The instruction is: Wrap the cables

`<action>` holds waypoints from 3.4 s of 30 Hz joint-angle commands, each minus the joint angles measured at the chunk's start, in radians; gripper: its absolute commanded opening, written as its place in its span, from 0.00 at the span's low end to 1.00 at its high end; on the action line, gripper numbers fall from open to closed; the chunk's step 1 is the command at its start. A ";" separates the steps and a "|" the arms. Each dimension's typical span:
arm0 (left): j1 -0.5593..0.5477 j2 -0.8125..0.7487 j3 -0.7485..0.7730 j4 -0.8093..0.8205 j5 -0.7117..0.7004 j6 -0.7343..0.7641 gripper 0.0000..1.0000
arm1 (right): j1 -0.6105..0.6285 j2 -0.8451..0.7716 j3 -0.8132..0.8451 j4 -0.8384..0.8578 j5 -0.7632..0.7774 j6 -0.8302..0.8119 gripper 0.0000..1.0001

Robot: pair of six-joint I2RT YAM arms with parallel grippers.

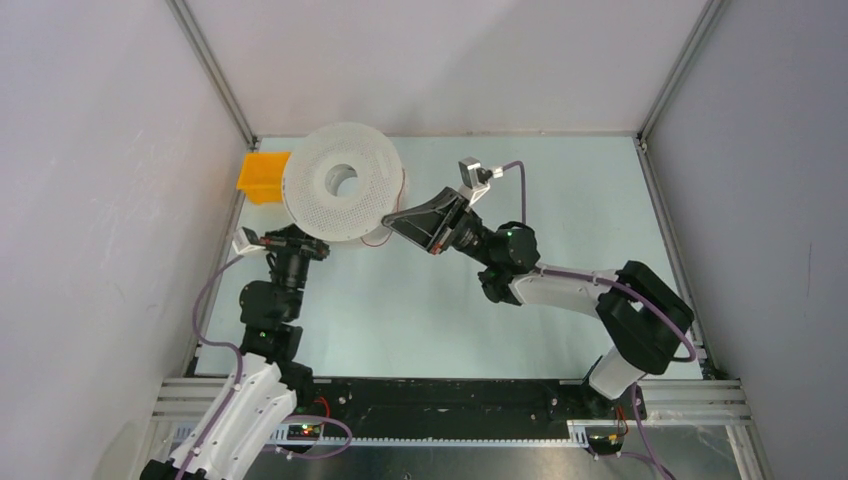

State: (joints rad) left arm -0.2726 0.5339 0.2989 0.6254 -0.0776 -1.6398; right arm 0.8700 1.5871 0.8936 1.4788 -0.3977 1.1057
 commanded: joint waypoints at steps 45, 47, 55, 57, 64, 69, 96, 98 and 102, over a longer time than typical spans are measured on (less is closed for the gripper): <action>-0.001 0.024 0.029 0.103 -0.069 -0.119 0.00 | 0.069 0.054 0.050 0.032 0.233 -0.227 0.00; -0.001 0.024 0.027 0.096 -0.077 -0.111 0.00 | 0.069 0.043 0.044 0.022 0.226 -0.240 0.00; -0.001 0.007 0.019 0.009 -0.121 -0.032 0.00 | 0.064 -0.020 -0.065 -0.026 0.240 -0.268 0.00; -0.001 0.017 0.013 0.006 -0.125 -0.027 0.00 | 0.053 -0.029 -0.084 -0.035 0.231 -0.274 0.00; 0.000 0.061 0.027 0.003 -0.100 -0.017 0.00 | -0.008 -0.055 -0.094 -0.058 0.186 -0.289 0.00; -0.001 0.097 0.049 -0.001 -0.078 -0.010 0.00 | -0.023 -0.056 -0.078 -0.062 0.173 -0.284 0.00; -0.107 0.141 0.131 0.001 -0.142 -0.075 0.00 | 0.052 0.154 0.046 0.036 0.522 -0.158 0.00; -0.111 0.133 0.127 0.002 -0.152 -0.084 0.00 | 0.063 0.160 0.047 0.036 0.566 -0.188 0.00; -0.123 0.134 0.129 0.002 -0.166 -0.090 0.00 | 0.085 0.203 0.074 0.036 0.635 -0.203 0.00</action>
State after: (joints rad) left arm -0.3683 0.6971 0.3611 0.5102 -0.2382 -1.6775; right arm 0.9356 1.7424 0.9150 1.4940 0.1108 0.9379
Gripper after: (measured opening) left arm 0.026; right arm 0.010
